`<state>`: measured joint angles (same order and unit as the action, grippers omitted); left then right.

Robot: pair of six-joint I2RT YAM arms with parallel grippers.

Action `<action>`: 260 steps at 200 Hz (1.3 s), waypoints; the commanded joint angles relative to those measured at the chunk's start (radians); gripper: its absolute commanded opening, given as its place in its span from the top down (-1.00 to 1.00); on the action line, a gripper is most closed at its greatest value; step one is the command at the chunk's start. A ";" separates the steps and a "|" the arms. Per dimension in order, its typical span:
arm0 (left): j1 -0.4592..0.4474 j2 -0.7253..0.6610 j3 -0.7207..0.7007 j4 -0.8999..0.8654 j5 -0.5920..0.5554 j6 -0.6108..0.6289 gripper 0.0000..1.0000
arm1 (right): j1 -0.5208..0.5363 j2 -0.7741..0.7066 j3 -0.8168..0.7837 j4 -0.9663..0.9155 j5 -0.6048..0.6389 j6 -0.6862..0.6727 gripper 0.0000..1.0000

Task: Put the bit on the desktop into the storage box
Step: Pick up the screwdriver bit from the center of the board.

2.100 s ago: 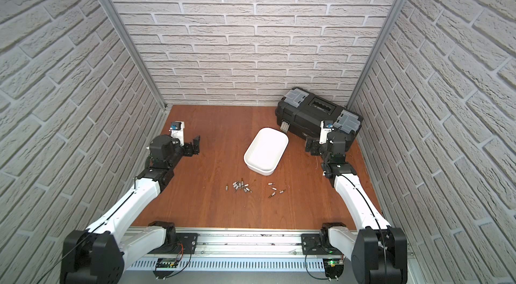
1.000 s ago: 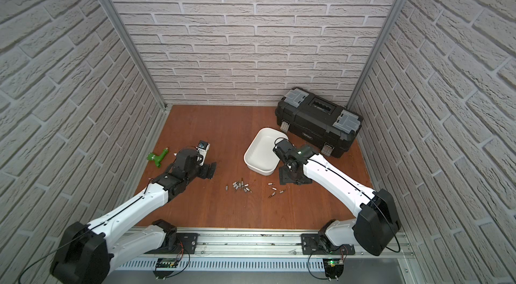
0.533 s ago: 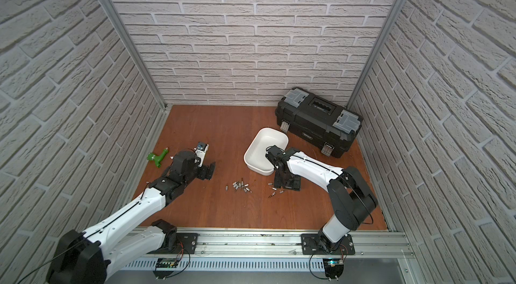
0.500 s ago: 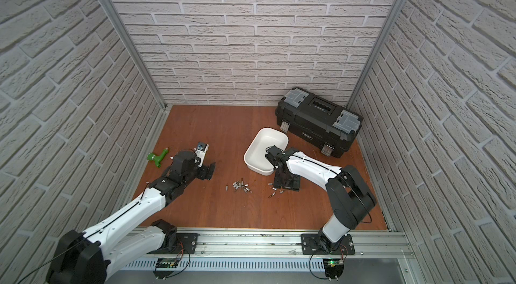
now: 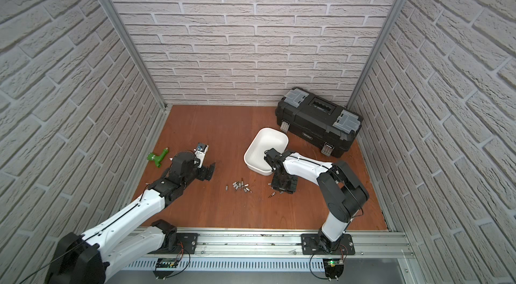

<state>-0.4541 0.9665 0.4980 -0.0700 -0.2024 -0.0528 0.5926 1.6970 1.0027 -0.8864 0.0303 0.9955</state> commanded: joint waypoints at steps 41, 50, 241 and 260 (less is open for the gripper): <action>-0.004 -0.008 -0.009 0.036 -0.009 0.006 -0.97 | 0.011 0.008 -0.033 0.046 -0.020 0.052 0.10; -0.003 -0.007 -0.007 0.036 -0.009 0.007 -0.97 | 0.012 0.010 -0.039 0.057 -0.024 0.057 0.10; -0.003 -0.031 -0.001 0.024 -0.006 -0.037 -0.97 | 0.019 -0.040 0.046 -0.026 0.088 -0.031 0.86; -0.003 -0.044 -0.001 0.019 -0.008 -0.058 -0.97 | 0.018 -0.061 0.102 -0.082 0.119 -0.068 0.86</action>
<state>-0.4541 0.9501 0.4980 -0.0711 -0.2043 -0.0742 0.6060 1.6913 1.0328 -0.8845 0.0784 0.9810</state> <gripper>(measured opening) 0.986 0.141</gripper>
